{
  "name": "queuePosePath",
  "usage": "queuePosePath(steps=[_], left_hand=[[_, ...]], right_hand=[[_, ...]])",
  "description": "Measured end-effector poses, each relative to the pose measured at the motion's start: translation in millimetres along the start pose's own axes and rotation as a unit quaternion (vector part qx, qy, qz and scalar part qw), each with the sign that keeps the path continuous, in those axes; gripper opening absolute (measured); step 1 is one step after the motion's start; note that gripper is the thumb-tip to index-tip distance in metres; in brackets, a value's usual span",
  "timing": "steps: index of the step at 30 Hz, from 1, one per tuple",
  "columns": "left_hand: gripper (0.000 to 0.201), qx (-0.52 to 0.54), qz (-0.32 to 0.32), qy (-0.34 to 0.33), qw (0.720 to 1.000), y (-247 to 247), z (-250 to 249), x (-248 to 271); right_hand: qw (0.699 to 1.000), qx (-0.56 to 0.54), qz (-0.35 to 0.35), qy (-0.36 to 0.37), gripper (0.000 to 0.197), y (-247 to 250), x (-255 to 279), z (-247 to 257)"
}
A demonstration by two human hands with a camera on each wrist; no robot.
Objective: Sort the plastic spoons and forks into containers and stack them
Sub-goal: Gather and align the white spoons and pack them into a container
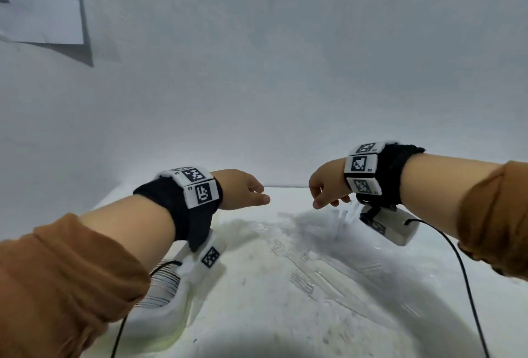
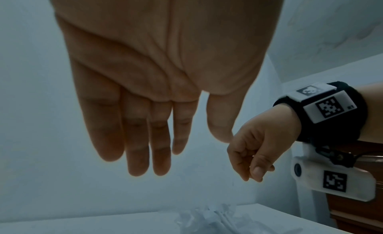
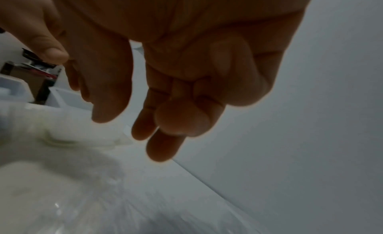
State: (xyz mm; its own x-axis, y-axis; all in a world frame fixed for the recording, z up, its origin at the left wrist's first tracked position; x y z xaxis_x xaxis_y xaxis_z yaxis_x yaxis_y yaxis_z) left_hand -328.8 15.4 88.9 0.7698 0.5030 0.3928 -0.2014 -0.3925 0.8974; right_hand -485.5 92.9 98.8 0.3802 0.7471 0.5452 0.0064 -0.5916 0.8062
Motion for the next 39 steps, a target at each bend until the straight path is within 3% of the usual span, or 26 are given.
queuePosePath(steps=[5, 7, 10, 14, 18, 23, 28, 35, 39], left_hand=[[0.046, -0.007, 0.023, -0.024, 0.999, -1.3, -63.4, -54.7], [0.032, -0.006, 0.034, -0.035, 0.999, -3.0, -84.1, -79.5], [0.017, -0.017, 0.046, -0.052, 0.997, -6.1, -111.2, -112.4], [0.039, -0.042, 0.096, -0.018, 0.994, -19.8, -132.5, -149.9], [0.043, -0.041, 0.141, 0.031, 0.989, -38.7, -134.1, -177.7], [0.043, 0.004, 0.148, 0.030, 0.989, -47.1, -128.1, -194.6], [0.022, 0.060, 0.163, -0.001, 0.985, -49.3, -123.0, -202.5], [0.017, 0.066, 0.167, 0.022, 0.983, -41.2, -112.4, -195.2], [0.028, 0.053, 0.158, 0.027, 0.986, -31.9, -109.4, -185.1]], right_hand=[[0.999, -0.022, 0.020, -0.025, 0.016, -30.3, -13.6, -78.4], [0.998, -0.037, 0.023, -0.036, 0.014, -41.5, -20.4, -105.0], [0.998, -0.039, 0.033, -0.040, 0.030, -56.7, -30.1, -130.1], [0.998, -0.030, 0.042, -0.036, 0.044, -75.3, -50.8, -145.8], [0.997, -0.061, 0.033, -0.019, 0.047, -81.3, -73.2, -145.9], [0.995, -0.094, 0.024, -0.010, 0.044, -76.9, -90.7, -141.9], [0.992, -0.122, 0.012, -0.020, 0.034, -70.9, -98.6, -142.1], [0.988, -0.147, 0.031, -0.024, 0.029, -76.6, -100.0, -143.3], [0.980, -0.195, 0.022, -0.042, 0.020, -78.0, -99.9, -156.2]])
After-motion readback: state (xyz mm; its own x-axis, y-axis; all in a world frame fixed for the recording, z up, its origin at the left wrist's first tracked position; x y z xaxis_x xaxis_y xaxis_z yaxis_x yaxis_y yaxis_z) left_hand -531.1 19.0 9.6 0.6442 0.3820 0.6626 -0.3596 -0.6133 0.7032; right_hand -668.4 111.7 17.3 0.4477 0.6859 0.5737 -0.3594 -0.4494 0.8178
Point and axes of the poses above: each hand's wrist, its own x-axis away from the middle knuckle, its own y-axis out of the back of the hand, z = x × y, the point moved 4 cm from there along -x, towards the middle knuckle, and after that the axes turned 13 degrees about z, right-handed, at the moved point
